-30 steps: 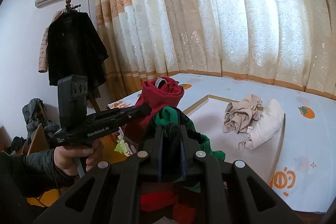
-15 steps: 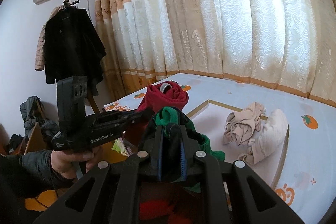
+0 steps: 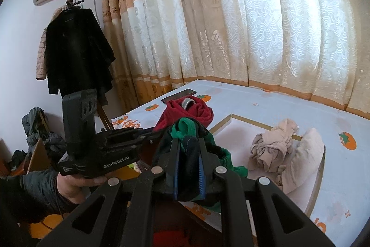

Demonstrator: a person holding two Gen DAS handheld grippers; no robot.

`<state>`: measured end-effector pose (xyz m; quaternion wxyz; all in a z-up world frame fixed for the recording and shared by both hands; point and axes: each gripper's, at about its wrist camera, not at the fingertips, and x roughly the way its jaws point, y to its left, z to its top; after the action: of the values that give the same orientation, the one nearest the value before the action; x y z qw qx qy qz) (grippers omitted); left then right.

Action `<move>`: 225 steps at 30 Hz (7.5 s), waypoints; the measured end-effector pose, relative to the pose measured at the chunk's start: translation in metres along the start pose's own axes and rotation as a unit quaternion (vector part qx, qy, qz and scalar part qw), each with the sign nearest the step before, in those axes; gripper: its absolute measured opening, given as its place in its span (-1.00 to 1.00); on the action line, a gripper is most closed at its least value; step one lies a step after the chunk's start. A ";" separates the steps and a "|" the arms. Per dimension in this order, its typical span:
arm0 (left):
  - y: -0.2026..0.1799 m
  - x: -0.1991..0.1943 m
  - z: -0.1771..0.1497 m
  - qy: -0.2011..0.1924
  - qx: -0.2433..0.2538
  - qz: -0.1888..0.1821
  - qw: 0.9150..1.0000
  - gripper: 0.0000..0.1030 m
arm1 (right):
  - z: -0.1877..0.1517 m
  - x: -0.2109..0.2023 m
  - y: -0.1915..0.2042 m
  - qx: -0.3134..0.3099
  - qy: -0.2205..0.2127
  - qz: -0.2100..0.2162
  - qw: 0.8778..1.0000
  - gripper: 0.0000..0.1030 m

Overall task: Take underwear out of drawer
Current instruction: 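Carry red underwear with left tool while right tool carries green underwear over tray, then open left tool on red underwear while right tool releases green underwear into tray, then lower both open tools down into the open drawer of clothes, then grasp red underwear with left tool while right tool grasps pink underwear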

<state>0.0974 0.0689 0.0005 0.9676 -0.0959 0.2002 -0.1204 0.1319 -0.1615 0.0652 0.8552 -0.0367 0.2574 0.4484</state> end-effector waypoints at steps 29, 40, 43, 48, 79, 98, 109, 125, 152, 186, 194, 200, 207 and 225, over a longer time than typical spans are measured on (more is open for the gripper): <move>0.026 0.061 0.030 0.032 -0.033 0.008 0.999 -0.82 | 0.032 0.078 -0.051 0.060 0.053 0.000 0.997 -0.72; 0.040 0.098 0.036 0.060 -0.057 0.023 0.996 -0.82 | 0.038 0.118 -0.094 0.128 0.074 -0.002 0.989 -0.72; 0.042 0.108 0.037 0.070 -0.057 0.026 0.996 -0.82 | 0.040 0.128 -0.107 0.150 0.079 0.001 0.986 -0.72; 0.045 0.121 0.040 0.083 -0.061 0.032 0.994 -0.82 | 0.040 0.142 -0.125 0.171 0.086 -0.007 0.982 -0.72; 0.037 0.186 0.043 0.182 -0.029 0.063 0.981 -0.82 | 0.033 0.186 -0.187 0.206 0.121 -0.070 0.968 -0.71; 0.040 0.206 0.037 0.204 -0.030 0.082 0.975 -0.70 | 0.018 0.192 -0.205 0.230 0.151 -0.083 0.958 -0.65; 0.033 0.191 0.035 0.191 -0.018 0.089 0.977 -0.59 | 0.020 0.180 -0.196 0.207 0.148 -0.101 0.962 -0.19; 0.026 0.155 0.034 0.156 -0.026 0.081 0.984 -0.22 | 0.028 0.147 -0.171 0.189 0.120 -0.102 0.969 -0.03; -0.039 0.044 -0.014 0.110 0.022 0.008 0.994 0.04 | -0.043 0.044 -0.053 0.100 0.142 -0.025 0.984 0.13; -0.044 0.015 -0.145 0.220 0.036 0.023 0.975 0.14 | -0.222 -0.039 -0.046 0.184 0.242 -0.044 0.952 0.15; -0.046 0.023 -0.171 0.269 0.064 0.026 0.961 0.16 | -0.243 -0.037 -0.053 0.201 0.256 -0.046 0.944 0.15; -0.041 0.032 -0.179 0.300 0.074 0.028 0.951 0.17 | -0.254 -0.017 -0.050 0.205 0.278 -0.037 0.938 0.15; -0.037 0.040 -0.188 0.335 0.096 0.026 0.937 0.17 | -0.261 -0.002 -0.051 0.208 0.299 -0.037 0.931 0.15; -0.046 0.067 -0.213 0.438 0.144 -0.012 0.887 0.31 | -0.272 0.021 -0.048 0.201 0.343 -0.006 0.917 0.15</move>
<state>0.0609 -0.0222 -0.2058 0.7829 0.1046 0.5834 -0.1891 0.0688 -0.2542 -0.1881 0.7062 -0.0173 0.6197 0.3420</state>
